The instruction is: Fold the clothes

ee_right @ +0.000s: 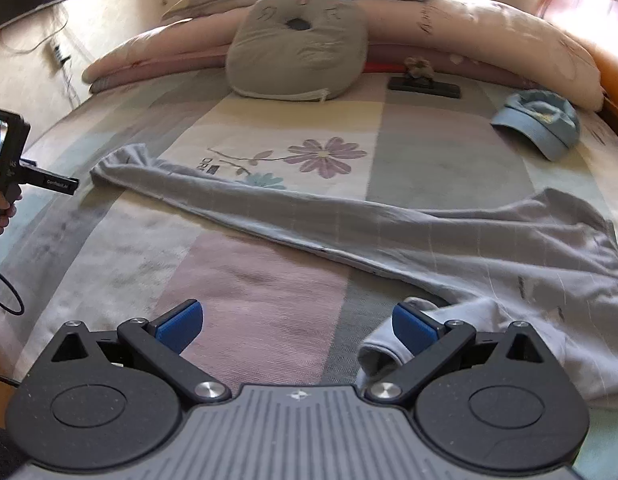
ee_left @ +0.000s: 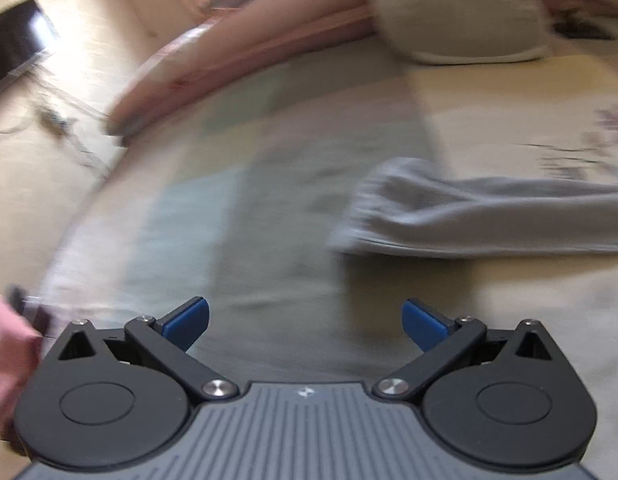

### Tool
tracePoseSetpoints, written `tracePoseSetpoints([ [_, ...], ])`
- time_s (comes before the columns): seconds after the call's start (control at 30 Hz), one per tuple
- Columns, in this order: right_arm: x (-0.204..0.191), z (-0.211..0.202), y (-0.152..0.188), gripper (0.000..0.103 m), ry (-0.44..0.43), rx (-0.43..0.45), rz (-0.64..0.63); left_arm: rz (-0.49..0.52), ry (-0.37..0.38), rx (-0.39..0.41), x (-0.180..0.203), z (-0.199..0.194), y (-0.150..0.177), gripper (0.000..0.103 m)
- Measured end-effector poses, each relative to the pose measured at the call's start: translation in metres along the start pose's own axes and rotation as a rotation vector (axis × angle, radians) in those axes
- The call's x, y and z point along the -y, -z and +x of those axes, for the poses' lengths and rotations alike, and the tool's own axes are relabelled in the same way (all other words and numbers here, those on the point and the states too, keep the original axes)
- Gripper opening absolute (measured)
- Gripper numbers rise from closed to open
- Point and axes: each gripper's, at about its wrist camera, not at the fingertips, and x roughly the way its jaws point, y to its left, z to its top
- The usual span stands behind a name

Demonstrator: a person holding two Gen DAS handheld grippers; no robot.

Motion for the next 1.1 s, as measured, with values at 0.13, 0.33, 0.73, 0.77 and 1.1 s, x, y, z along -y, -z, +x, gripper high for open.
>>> tracePoseSetpoints([
  [0.13, -0.005, -0.001, -0.004, 0.103, 0.019, 0.001, -0.041, 0.05, 0.188, 0.022, 0.046, -0.022, 0.001, 0.102],
  [0.33, 0.046, 0.001, -0.006, 0.103, 0.112, 0.011, -0.083, 0.151, 0.446, 0.067, 0.131, -0.056, -0.006, 0.102],
  [0.73, 0.165, 0.034, -0.002, 0.103, 0.207, -0.038, -0.099, 0.067, 0.589, 0.024, 0.238, -0.082, -0.014, 0.102],
  [0.77, 0.174, 0.042, 0.002, 0.103, 0.188, -0.061, -0.087, 0.055, 0.587, 0.009, 0.242, -0.081, -0.014, 0.102],
  [1.1, 0.2, 0.057, 0.035, 0.103, 0.081, -0.075, -0.082, 0.004, 0.539, -0.036, 0.251, -0.07, 0.011, 0.102],
])
